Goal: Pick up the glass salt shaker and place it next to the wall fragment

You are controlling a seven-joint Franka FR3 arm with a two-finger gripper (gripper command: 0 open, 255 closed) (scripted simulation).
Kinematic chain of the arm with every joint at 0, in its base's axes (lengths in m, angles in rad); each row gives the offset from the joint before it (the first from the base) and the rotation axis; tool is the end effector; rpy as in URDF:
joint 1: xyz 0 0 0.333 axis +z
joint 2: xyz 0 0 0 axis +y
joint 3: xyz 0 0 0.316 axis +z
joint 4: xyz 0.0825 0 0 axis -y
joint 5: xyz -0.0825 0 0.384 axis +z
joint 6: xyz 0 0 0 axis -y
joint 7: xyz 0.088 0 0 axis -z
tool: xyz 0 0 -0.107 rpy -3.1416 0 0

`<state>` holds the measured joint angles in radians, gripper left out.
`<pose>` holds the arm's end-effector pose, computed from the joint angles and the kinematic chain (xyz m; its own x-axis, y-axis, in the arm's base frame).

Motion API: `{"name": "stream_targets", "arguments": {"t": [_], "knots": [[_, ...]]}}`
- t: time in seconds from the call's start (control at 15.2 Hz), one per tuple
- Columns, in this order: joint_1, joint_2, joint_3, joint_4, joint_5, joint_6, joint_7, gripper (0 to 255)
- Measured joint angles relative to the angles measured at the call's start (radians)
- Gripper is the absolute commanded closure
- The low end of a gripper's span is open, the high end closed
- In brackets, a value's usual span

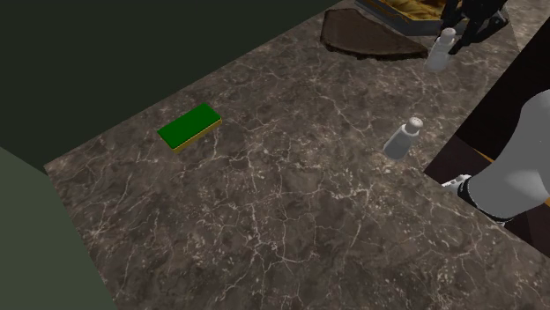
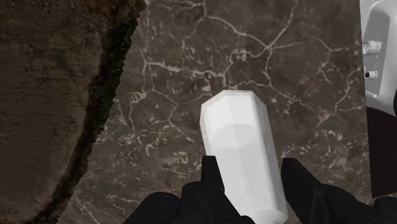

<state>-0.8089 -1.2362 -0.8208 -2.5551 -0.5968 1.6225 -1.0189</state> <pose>-0.1132 -0.3037 0.4882 0.9570 -0.1970 0.2132 -0.2070 -0.9780 0.0255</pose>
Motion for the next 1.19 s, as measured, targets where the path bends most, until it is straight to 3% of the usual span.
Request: {"name": "stream_targets", "arguments": {"t": [0.66, 1.06, 1.12, 1.19], "knots": [[-0.032, -0.015, -0.096, -0.110, -0.087, 0.098, -0.003, 255], [-0.036, -0.016, -0.102, -0.116, -0.093, 0.103, -0.005, 255], [-0.036, -0.016, -0.102, -0.116, -0.093, 0.103, -0.005, 0], [-0.036, -0.016, -0.102, -0.116, -0.093, 0.103, -0.005, 0]]}}
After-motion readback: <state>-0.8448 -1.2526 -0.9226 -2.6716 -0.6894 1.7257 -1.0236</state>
